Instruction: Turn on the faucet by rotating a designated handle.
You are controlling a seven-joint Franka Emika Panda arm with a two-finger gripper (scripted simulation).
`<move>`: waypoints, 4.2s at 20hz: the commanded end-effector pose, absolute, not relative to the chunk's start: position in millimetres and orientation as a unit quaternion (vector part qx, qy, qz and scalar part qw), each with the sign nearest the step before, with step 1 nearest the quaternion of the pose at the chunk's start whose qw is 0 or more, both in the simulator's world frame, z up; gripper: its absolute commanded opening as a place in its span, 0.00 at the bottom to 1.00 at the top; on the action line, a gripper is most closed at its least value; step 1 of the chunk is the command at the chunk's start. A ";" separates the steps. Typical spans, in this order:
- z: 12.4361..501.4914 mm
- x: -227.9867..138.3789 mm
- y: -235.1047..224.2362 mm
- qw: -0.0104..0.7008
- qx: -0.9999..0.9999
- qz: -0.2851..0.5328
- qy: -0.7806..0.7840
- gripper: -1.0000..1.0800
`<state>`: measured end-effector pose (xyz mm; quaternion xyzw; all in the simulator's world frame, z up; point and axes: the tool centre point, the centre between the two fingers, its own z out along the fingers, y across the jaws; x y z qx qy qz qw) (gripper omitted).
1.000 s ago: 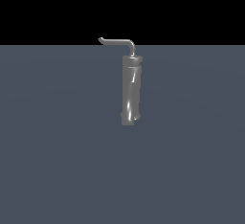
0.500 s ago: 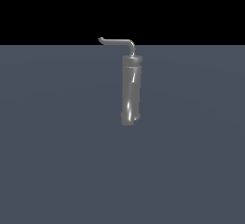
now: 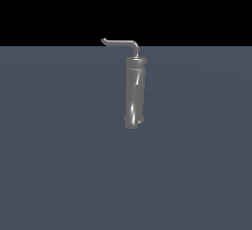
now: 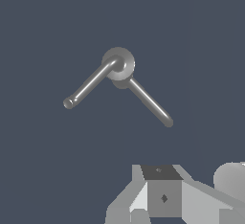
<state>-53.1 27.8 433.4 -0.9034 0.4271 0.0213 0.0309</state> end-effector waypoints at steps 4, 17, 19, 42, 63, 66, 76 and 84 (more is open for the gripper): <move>414.9 -22.5 31.3 0.029 -0.870 0.023 0.492 0.00; 361.1 44.1 40.9 0.016 -0.774 0.019 0.632 0.00; 351.7 53.6 42.6 0.013 -0.758 0.017 0.652 0.00; 299.8 98.1 52.5 0.000 -0.668 0.000 0.744 0.00; 299.6 45.5 61.1 0.000 -0.669 0.000 0.744 0.00; 299.6 37.0 62.6 0.000 -0.669 0.000 0.744 0.00; 299.9 19.4 56.7 0.002 -0.667 -0.002 0.745 0.00; 299.6 -3.9 42.7 0.001 -0.668 -0.001 0.745 0.00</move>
